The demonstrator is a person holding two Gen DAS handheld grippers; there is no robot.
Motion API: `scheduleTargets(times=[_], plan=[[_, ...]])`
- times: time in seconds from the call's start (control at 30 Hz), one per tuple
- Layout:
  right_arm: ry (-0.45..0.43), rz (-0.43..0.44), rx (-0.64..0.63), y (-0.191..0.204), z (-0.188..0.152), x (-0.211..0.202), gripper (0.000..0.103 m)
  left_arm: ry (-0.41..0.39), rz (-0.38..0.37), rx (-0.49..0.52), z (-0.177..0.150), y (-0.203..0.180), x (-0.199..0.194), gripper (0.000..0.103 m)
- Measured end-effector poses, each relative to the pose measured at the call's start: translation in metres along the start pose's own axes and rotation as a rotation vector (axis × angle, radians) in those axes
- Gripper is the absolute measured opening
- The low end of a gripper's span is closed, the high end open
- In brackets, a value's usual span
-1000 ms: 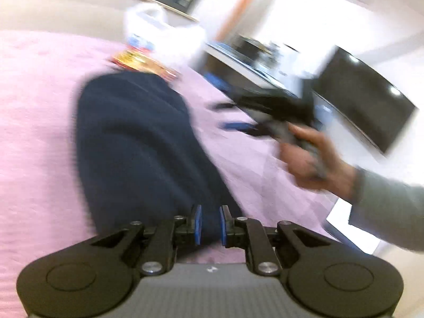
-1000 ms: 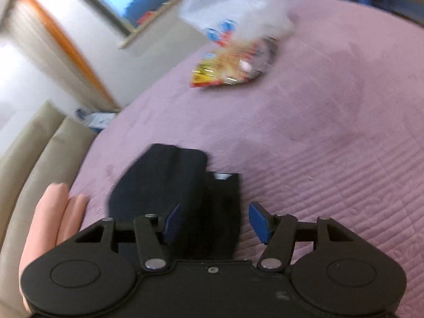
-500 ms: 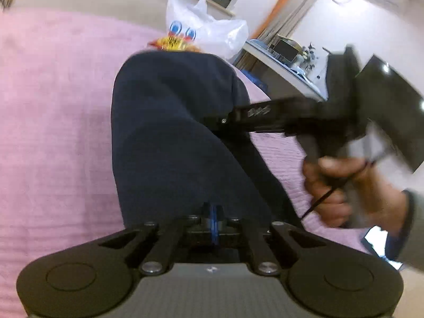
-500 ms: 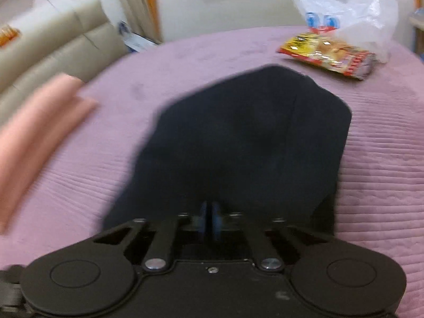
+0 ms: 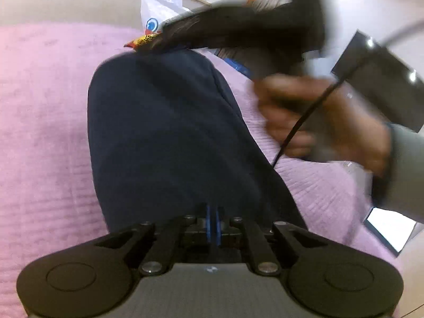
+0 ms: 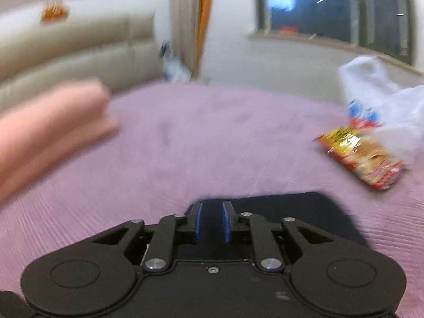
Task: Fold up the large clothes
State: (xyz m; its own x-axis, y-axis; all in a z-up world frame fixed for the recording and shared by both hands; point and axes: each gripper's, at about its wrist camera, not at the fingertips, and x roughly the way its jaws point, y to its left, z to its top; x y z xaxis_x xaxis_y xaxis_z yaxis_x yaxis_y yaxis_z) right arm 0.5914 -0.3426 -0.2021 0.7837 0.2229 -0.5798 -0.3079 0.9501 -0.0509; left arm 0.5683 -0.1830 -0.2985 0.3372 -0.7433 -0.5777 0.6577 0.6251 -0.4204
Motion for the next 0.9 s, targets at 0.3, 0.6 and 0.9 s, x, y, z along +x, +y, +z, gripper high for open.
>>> scheduleTargets(times=[0.3, 0.6, 0.9], plan=[[0.155, -0.395, 0.269, -0.127, -0.070, 0.027, 0.065, -0.021, -0.114, -0.103, -0.016, 0.021, -0.026, 0.003], [-0.040, -0.092, 0.427, -0.074, -0.067, -0.102, 0.034, 0.004, -0.127, -0.064, -0.004, 0.005, -0.045, 0.005], [0.225, -0.072, 0.471, -0.029, -0.157, -0.136, 0.028, 0.201, 0.020, -0.063, -0.052, -0.003, -0.033, 0.006]])
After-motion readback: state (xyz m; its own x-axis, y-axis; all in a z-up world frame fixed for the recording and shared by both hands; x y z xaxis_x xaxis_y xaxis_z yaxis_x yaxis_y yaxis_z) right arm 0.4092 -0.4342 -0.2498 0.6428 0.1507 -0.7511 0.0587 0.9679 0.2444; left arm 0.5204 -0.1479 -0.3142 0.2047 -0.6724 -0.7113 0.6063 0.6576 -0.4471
